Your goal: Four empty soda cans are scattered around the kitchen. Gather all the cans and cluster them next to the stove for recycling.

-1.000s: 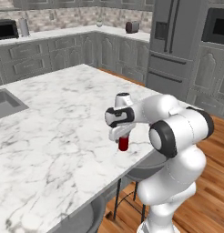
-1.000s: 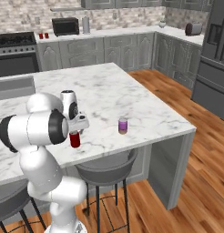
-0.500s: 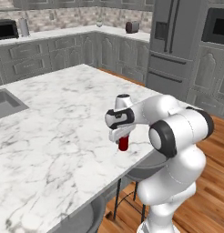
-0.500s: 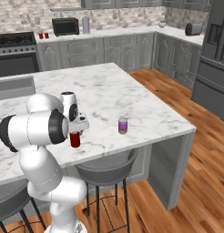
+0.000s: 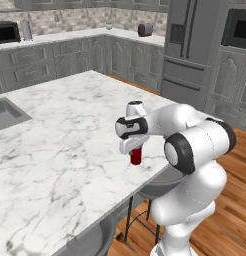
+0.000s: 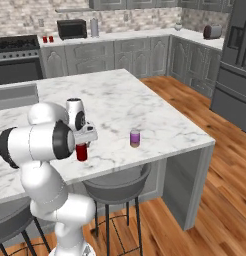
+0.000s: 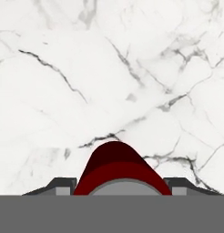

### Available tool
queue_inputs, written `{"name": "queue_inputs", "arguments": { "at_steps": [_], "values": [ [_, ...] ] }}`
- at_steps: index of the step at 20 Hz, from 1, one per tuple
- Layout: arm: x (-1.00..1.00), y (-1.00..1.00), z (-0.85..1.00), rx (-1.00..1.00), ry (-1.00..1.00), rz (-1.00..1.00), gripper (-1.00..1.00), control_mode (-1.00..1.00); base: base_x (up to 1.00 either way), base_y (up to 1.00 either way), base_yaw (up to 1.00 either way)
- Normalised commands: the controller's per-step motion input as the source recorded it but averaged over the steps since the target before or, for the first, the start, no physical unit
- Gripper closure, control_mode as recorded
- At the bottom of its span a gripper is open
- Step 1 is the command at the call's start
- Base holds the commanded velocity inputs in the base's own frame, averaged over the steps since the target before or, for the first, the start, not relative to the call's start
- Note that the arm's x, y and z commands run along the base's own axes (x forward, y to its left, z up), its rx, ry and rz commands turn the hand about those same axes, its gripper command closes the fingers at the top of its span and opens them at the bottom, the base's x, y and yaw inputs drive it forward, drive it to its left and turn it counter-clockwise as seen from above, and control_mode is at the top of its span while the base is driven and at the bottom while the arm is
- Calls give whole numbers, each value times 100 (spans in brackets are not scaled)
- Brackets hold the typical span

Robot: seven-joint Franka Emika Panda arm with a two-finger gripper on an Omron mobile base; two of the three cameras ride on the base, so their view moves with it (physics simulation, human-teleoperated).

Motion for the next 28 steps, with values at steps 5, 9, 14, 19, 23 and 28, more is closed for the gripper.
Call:
{"name": "queue_inputs", "arguments": {
  "at_steps": [5,9,14,19,23,28],
  "values": [
    [-49,3,38,0,-4,-12,100,-100,0,0,0],
    [-44,2,26,0,-1,-10,100,-100,0,0,0],
    [-44,0,12,0,-1,-2,100,-100,0,0,0],
    [-34,0,6,0,-1,0,100,-100,0,0,0],
    [0,0,0,0,-2,0,100,100,0,0,0],
    [0,0,0,0,0,0,100,100,-21,0,0]
  ]
}}
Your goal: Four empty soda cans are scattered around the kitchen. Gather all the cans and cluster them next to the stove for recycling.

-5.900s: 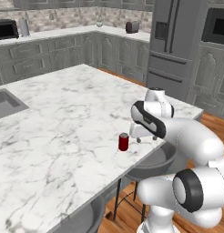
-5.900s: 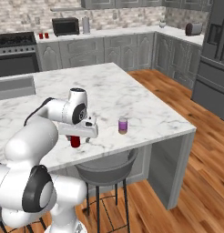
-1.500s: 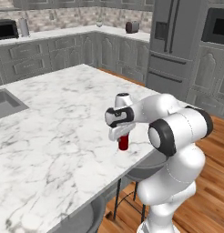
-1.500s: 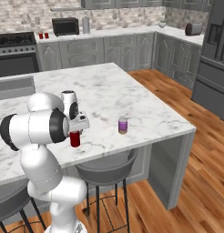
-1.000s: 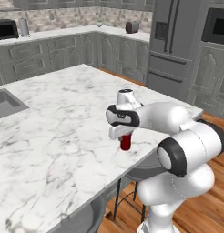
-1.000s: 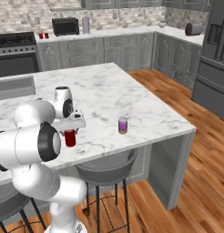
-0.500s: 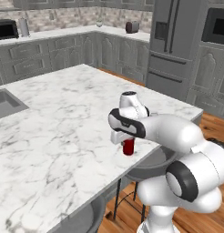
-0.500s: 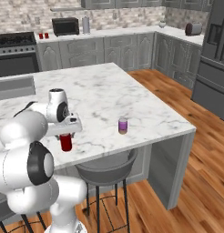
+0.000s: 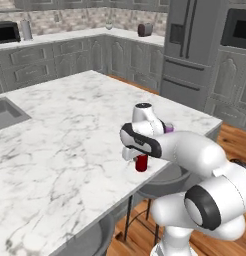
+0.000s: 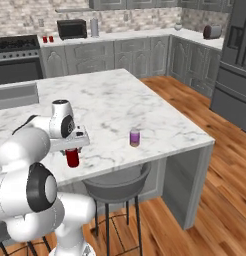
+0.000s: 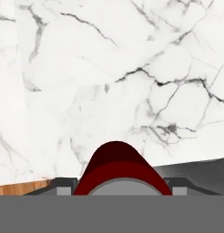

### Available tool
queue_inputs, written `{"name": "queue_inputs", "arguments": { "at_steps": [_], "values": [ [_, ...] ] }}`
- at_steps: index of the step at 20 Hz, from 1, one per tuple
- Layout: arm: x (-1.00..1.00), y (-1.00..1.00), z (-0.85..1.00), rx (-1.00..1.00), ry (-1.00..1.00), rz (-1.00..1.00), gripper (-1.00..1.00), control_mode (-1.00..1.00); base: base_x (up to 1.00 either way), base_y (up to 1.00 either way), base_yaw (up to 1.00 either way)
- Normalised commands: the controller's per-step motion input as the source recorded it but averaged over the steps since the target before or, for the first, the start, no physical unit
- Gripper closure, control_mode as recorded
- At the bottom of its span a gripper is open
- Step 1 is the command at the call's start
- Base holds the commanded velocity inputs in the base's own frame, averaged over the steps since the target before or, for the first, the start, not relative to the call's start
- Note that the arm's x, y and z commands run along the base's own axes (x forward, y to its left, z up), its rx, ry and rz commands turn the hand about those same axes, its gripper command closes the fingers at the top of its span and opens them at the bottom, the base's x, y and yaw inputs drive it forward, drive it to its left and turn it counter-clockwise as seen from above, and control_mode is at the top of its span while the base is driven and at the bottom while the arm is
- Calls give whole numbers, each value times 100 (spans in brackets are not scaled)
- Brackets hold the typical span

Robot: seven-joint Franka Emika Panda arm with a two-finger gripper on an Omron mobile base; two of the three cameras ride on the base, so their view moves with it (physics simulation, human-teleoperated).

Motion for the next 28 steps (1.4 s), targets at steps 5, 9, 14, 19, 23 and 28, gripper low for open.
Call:
{"name": "queue_inputs", "arguments": {
  "at_steps": [5,9,14,19,23,28],
  "values": [
    [0,0,0,0,0,0,100,100,-69,3,0],
    [0,0,0,0,0,0,100,100,-75,11,0],
    [0,0,0,0,0,0,100,100,-57,42,2],
    [0,0,0,0,0,0,100,100,-44,57,3],
    [0,0,0,0,0,0,100,100,-42,60,5],
    [0,0,0,0,0,0,100,100,-41,63,7]
  ]
}}
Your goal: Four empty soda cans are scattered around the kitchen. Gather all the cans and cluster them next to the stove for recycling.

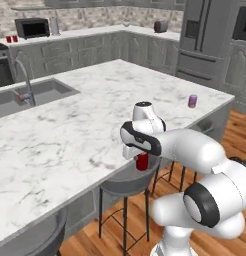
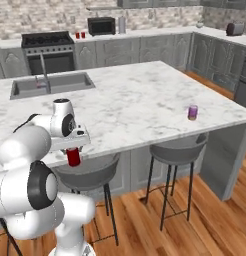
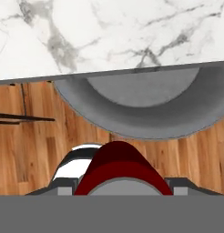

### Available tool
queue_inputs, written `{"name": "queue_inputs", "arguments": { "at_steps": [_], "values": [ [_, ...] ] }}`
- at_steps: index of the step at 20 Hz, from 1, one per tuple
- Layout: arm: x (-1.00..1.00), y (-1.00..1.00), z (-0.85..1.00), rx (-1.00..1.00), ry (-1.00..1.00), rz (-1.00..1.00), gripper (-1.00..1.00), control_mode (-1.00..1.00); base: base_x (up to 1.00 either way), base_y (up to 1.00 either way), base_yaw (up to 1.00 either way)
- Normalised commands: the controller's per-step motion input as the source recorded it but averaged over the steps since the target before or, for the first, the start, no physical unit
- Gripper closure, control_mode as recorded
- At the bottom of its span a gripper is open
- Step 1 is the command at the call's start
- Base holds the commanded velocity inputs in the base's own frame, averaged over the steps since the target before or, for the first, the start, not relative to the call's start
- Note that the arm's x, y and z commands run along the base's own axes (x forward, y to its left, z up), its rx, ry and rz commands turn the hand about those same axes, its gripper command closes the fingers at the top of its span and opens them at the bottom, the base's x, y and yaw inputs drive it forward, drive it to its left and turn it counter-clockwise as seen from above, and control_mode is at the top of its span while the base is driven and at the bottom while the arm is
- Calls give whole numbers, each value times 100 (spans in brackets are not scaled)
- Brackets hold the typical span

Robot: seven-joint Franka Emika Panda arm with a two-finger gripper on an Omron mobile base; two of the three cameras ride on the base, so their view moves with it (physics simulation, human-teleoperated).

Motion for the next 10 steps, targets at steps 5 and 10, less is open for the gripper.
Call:
{"name": "queue_inputs", "arguments": {
  "at_steps": [5,10],
  "values": [
    [0,0,0,0,0,0,100,100,-39,64,8],
    [0,0,0,0,0,0,100,100,-36,66,4]
  ]
}}
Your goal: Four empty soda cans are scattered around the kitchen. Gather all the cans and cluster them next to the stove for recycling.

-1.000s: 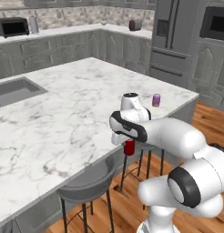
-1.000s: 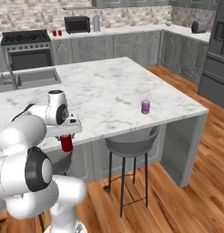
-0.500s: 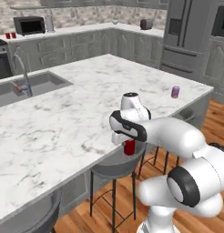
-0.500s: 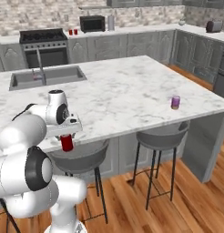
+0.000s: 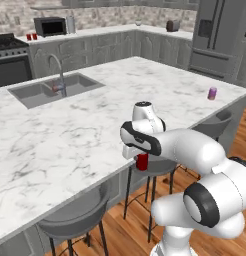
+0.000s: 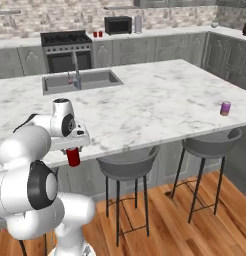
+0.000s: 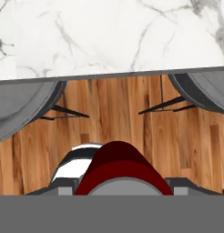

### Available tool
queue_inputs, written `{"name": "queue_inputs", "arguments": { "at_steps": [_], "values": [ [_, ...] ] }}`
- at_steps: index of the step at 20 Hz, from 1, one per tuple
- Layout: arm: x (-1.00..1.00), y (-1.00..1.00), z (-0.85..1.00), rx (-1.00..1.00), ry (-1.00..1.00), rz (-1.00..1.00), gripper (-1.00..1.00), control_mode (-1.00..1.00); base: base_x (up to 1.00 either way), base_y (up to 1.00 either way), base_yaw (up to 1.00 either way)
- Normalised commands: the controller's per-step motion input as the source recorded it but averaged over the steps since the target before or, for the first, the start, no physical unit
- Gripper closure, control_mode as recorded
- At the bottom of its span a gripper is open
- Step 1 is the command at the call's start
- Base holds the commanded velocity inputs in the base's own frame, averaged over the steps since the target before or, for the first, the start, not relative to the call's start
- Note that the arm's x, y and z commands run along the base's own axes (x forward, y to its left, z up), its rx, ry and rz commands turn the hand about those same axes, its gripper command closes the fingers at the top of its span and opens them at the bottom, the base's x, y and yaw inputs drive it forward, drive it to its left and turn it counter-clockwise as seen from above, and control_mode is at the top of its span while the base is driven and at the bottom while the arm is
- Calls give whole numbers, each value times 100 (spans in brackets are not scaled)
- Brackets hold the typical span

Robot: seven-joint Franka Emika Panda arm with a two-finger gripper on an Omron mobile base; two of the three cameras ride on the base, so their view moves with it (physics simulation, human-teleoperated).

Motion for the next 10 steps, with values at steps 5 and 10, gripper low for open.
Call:
{"name": "queue_inputs", "arguments": {
  "at_steps": [5,10],
  "values": [
    [0,0,0,0,0,0,100,100,-34,68,1],
    [0,0,0,0,0,0,100,100,-32,70,0]
  ]
}}
